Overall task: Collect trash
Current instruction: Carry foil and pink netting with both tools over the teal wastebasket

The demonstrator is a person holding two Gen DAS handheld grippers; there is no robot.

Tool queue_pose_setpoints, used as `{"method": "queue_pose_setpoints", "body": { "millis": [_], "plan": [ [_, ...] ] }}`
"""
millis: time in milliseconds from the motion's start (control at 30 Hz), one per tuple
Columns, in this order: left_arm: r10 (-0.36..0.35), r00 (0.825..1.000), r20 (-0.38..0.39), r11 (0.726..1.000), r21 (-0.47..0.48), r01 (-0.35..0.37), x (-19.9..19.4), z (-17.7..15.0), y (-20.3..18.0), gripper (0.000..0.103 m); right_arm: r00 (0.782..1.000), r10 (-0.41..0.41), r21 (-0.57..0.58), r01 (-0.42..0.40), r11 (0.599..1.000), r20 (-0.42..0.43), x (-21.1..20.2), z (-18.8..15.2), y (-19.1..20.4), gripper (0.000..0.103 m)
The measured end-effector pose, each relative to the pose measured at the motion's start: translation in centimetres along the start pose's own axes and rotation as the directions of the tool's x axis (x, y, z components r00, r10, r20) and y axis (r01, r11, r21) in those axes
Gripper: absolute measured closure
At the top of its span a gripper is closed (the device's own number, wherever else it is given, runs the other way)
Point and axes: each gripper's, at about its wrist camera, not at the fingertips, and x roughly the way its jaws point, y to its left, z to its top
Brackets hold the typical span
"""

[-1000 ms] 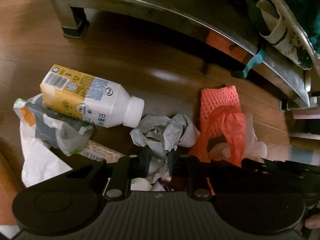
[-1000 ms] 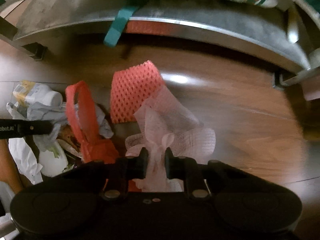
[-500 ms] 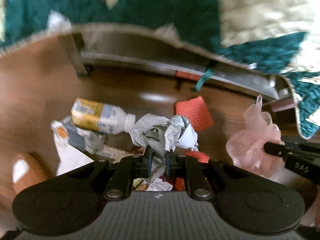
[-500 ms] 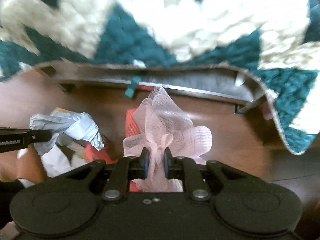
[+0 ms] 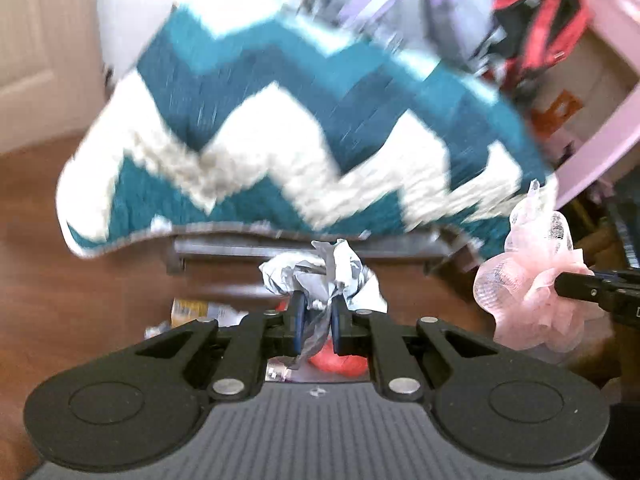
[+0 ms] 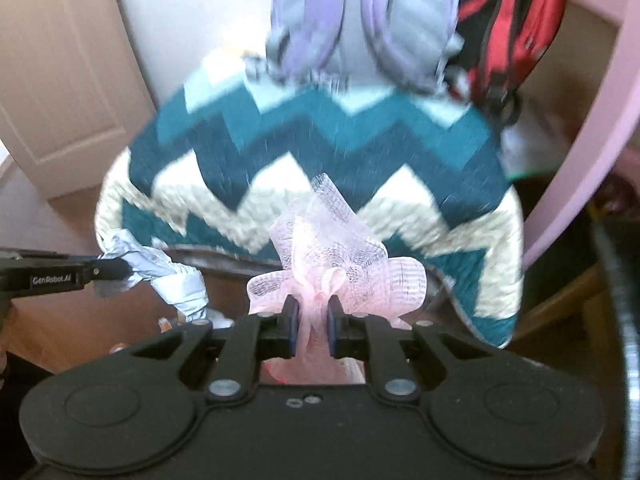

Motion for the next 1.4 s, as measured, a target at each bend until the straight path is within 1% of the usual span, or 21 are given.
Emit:
{"method": "queue_pose_setpoints", "body": {
  "millis": [133,267,433,533,633,800,867,933,1000,1133,1233,1300,1333,1400],
  "plan": [
    [-0.031,0.996,0.085,0.997,0.069,0.025,-5.4,0.8,-3.0,0.090,0.997,-0.018,-0.032,0.020,0.999,0.078,-6.2,0.4,-0.1,0.092],
    [-0.063,0.986,0.153,0.987,0.158,0.038,-9.9,1.3,-6.4,0.090,0.989,-0.038,-0.049,0.045,0.998,0.142,-11.9,0.9,-0.7,0.093],
    [-0.114,0.969,0.219,0.968,0.245,0.058,-14.5,1.9,-10.9,0.090,0.970,-0.074,-0.070,0.093,0.993,0.232,-18.5,1.7,-1.7,0.094],
    [-0.146,0.956,0.256,0.954,0.291,0.068,-17.0,2.4,-13.6,0.090,0.952,-0.098,-0.075,0.125,0.989,0.289,-21.7,2.4,-2.5,0.094],
    [-0.170,0.941,0.293,0.937,0.345,0.062,-19.2,3.1,-16.5,0.090,0.932,-0.130,-0.070,0.162,0.984,0.339,-24.6,2.9,-3.5,0.094],
    [-0.229,0.915,0.332,0.904,0.422,0.073,-22.6,4.7,-21.6,0.090,0.888,-0.183,-0.046,0.223,0.974,0.422,-29.2,3.7,-5.7,0.094],
    [-0.264,0.904,0.335,0.892,0.441,0.097,-23.7,5.7,-23.6,0.090,0.870,-0.213,-0.025,0.250,0.968,0.445,-30.5,4.2,-6.7,0.094],
    [-0.299,0.893,0.337,0.885,0.447,0.128,-24.6,6.9,-25.3,0.092,0.854,-0.244,0.002,0.274,0.962,0.459,-31.9,4.7,-8.2,0.094],
    [-0.328,0.881,0.342,0.873,0.465,0.144,-25.6,7.9,-27.2,0.092,0.838,-0.282,0.040,0.298,0.954,0.467,-33.2,5.2,-10.0,0.094],
    [-0.386,0.851,0.357,0.845,0.507,0.171,-27.9,10.1,-31.3,0.092,0.804,-0.355,0.112,0.344,0.932,0.477,-35.4,6.1,-13.7,0.094],
    [-0.431,0.828,0.360,0.816,0.548,0.186,-29.1,11.5,-34.8,0.092,0.778,-0.423,0.170,0.390,0.905,0.465,-36.3,6.5,-16.6,0.094],
    [-0.464,0.814,0.348,0.789,0.581,0.202,-29.5,12.2,-37.4,0.092,0.768,-0.461,0.199,0.417,0.887,0.445,-36.4,6.2,-18.4,0.094],
    [-0.476,0.810,0.344,0.777,0.596,0.203,-29.6,12.4,-38.6,0.092,0.767,-0.473,0.215,0.422,0.881,0.433,-36.2,6.1,-19.3,0.094],
    [-0.501,0.801,0.328,0.754,0.619,0.218,-29.3,12.6,-41.0,0.092,0.775,-0.492,0.236,0.432,0.871,0.397,-35.5,5.7,-21.3,0.094]
  ]
}}
